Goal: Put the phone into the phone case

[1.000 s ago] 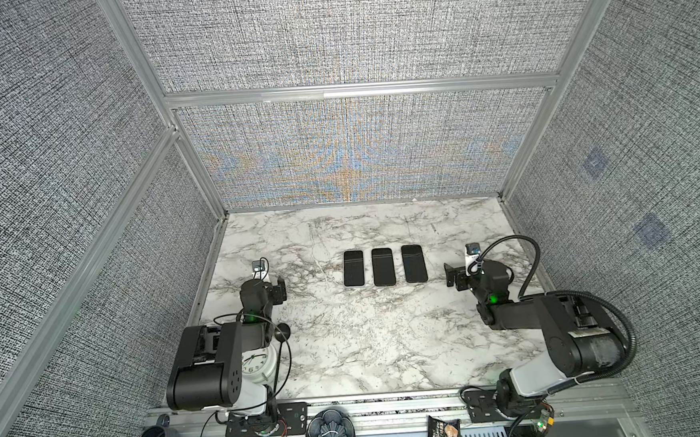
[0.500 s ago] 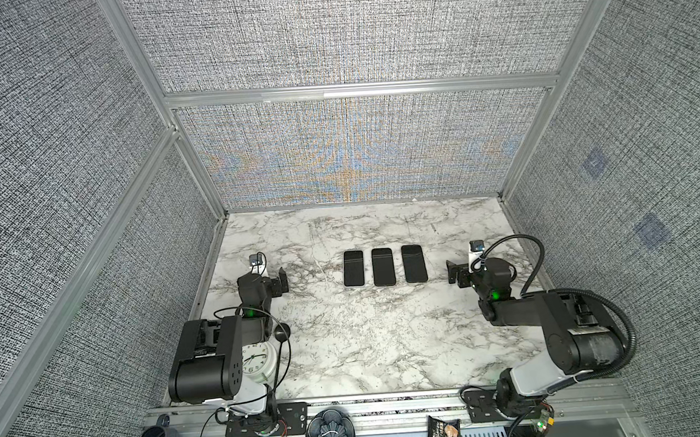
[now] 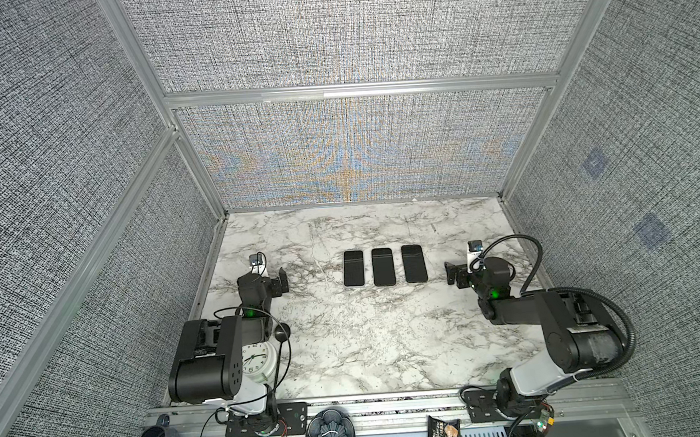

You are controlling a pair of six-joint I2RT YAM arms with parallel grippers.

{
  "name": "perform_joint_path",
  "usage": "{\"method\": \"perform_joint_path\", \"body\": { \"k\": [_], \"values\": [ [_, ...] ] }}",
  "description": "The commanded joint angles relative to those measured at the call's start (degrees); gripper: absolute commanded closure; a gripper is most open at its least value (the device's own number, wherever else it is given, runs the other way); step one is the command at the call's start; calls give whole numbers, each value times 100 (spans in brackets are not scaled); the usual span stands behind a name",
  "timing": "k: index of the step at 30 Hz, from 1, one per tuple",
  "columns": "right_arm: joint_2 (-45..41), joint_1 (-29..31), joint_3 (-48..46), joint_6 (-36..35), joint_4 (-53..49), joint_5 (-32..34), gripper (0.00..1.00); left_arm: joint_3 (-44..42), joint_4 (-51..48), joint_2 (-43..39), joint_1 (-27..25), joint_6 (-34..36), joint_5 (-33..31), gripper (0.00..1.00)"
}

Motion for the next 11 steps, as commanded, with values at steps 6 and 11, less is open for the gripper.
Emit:
{"method": "perform_joint_path", "body": {
  "k": [6, 11],
  "values": [
    [0, 0, 42, -3, 63, -52, 1, -64, 181, -57, 7, -6, -1, 1],
    [-5, -4, 20, -2, 72, -61, 1, -101, 228, -83, 7, -6, 13, 1]
  ]
}}
